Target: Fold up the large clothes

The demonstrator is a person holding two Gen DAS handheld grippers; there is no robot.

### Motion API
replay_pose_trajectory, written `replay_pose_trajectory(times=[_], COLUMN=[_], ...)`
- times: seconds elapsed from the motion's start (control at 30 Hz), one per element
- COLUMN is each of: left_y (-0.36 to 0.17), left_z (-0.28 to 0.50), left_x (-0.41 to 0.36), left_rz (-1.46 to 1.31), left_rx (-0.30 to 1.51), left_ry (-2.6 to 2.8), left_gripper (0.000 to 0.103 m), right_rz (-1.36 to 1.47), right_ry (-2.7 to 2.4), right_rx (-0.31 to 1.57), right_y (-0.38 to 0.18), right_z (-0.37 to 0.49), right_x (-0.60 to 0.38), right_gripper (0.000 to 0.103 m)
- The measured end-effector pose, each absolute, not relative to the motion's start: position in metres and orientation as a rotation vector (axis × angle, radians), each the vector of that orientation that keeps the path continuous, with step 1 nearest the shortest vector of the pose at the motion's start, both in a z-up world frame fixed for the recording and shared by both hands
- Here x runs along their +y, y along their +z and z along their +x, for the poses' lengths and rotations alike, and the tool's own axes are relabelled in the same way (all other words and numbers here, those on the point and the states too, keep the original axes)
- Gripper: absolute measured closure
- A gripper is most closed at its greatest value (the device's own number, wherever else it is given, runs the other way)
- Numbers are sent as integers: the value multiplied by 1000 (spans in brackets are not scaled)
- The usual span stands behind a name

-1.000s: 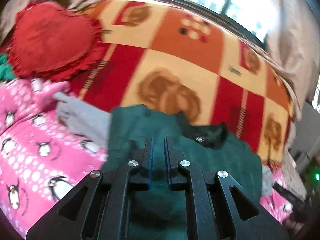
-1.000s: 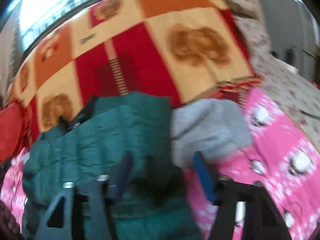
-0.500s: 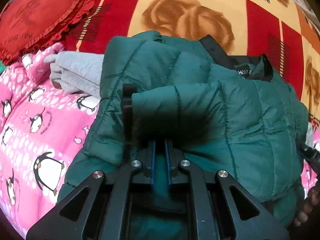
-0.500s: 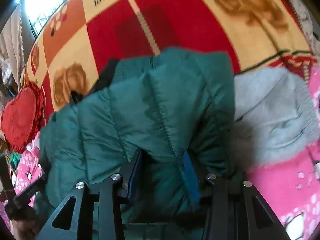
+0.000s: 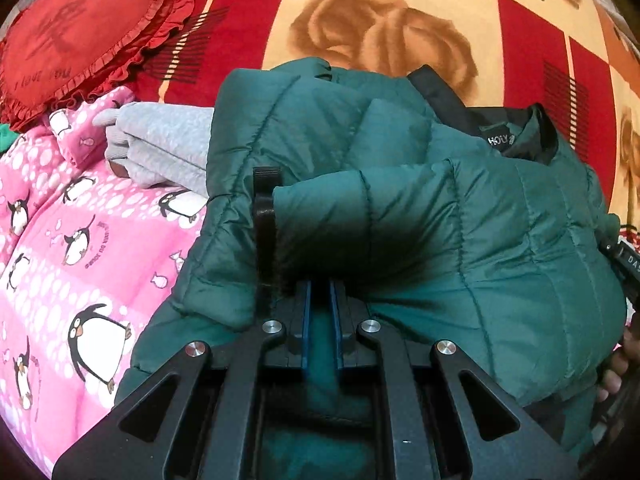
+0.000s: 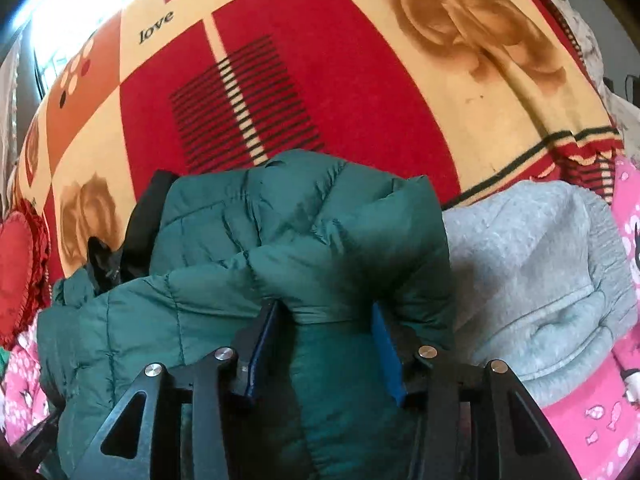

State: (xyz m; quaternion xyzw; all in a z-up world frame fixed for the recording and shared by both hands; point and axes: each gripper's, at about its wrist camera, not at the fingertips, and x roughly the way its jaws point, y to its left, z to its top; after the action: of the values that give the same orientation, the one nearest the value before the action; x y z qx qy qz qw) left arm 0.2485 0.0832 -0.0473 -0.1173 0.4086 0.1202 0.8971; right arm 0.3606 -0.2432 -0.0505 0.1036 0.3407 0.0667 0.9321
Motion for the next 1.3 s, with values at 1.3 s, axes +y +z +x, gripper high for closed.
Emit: replay_pose_trajectory(times=[1.3], left_y=[-20], left_z=[220], left_x=[103], left_rz=[-434], left_rx=[754], left_ry=[174], left_gripper=[95], right_rz=[-73], right_ry=[313], right_rx=[741], right_y=[-19], right_z=[235], right_x=[-179], right_gripper=[26])
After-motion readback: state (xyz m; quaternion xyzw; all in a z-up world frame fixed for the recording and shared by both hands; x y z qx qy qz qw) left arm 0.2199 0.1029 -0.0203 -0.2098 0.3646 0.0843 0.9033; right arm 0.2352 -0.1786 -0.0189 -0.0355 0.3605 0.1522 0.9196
